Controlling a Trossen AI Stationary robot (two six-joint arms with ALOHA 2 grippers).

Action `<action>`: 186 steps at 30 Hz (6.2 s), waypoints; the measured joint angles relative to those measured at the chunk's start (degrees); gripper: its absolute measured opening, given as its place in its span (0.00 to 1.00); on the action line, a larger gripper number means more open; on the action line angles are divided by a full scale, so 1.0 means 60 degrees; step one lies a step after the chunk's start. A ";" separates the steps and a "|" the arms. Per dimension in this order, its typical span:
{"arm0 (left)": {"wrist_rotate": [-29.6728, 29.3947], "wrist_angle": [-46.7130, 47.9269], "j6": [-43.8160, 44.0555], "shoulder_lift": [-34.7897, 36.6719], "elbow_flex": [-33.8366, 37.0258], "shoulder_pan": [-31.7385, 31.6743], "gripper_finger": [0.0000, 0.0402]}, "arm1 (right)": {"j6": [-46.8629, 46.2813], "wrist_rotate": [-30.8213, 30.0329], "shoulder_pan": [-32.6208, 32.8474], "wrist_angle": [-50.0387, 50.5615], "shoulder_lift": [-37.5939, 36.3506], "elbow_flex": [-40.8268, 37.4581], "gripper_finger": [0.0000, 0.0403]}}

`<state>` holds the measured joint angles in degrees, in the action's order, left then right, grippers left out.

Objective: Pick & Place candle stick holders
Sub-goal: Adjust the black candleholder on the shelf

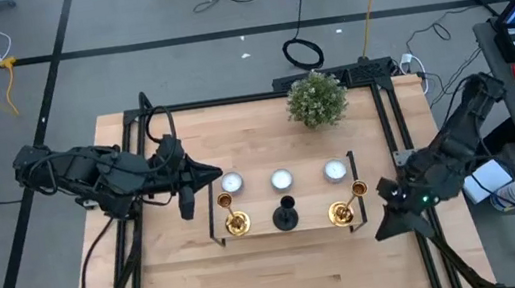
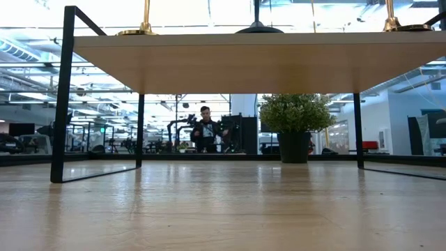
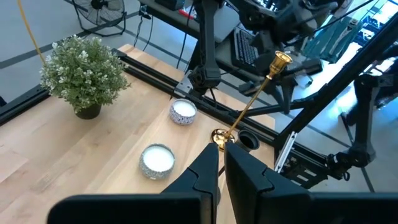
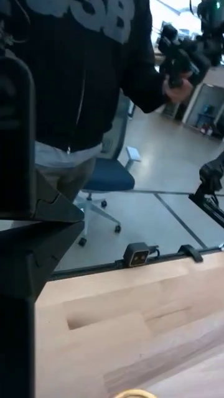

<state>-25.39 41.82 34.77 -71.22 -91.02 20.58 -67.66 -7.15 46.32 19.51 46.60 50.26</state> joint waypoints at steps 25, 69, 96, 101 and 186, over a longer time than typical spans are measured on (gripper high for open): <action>-0.0007 0.0004 0.0159 0.0000 0.0000 -0.0007 0.08 | 0.0839 -0.3313 0.0435 -0.0073 0.1553 0.0004 0.00; 0.4459 -0.1338 -0.0240 -0.0020 -0.0382 -0.3695 0.08 | 0.3582 -0.4416 0.1054 -0.4570 0.1776 0.0004 0.00; 1.2483 -0.2097 -0.0948 -0.4506 -0.0382 -0.6578 0.08 | 1.2549 -0.5261 0.1571 -1.2863 0.1805 0.0004 0.00; 1.3027 -0.2211 -0.1490 -0.5024 -0.0382 -0.6506 0.08 | 1.4023 -0.6249 0.1568 -1.3153 0.1245 0.0004 0.00; 1.2193 -0.2005 -0.2764 -0.5444 -0.0375 -0.4095 0.00 | 1.5960 -0.9306 0.0402 -1.2703 0.0679 0.0000 0.00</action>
<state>47.77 29.79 18.19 -103.88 -93.27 -3.99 28.10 -62.98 48.73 -56.71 50.68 50.26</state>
